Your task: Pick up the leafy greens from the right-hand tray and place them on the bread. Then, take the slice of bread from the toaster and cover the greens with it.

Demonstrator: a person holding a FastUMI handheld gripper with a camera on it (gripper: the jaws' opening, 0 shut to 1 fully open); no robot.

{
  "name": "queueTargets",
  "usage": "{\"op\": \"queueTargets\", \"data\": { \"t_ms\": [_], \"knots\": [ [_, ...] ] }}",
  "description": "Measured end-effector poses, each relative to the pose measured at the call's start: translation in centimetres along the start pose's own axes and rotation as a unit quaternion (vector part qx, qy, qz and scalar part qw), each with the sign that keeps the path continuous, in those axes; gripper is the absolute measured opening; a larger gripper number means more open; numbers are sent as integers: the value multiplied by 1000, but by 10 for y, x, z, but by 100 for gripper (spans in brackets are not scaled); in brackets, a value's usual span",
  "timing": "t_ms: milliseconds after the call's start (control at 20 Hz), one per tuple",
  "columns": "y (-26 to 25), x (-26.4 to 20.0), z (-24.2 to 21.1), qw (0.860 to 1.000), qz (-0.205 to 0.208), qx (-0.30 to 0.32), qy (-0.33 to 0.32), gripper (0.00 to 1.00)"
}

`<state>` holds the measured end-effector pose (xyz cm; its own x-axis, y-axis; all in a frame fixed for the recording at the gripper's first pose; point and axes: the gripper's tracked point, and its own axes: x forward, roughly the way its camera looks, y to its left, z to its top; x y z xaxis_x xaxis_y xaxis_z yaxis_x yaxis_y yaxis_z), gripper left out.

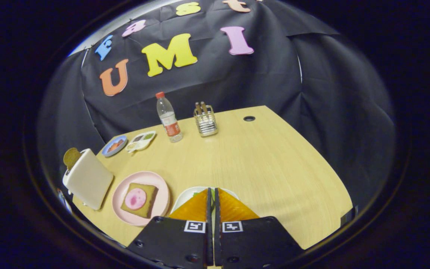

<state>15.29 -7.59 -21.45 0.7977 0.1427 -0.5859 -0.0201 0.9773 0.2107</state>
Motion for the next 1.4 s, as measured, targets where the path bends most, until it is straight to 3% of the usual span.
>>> {"op": "queueTargets", "data": {
  "t_ms": [700,1050,1400],
  "knots": [
    [80,-31,45,998,37,-36,-39,2],
    [163,-36,45,994,64,-84,-43,2],
    [255,-22,20,988,119,-96,-29,2]
  ]
}}
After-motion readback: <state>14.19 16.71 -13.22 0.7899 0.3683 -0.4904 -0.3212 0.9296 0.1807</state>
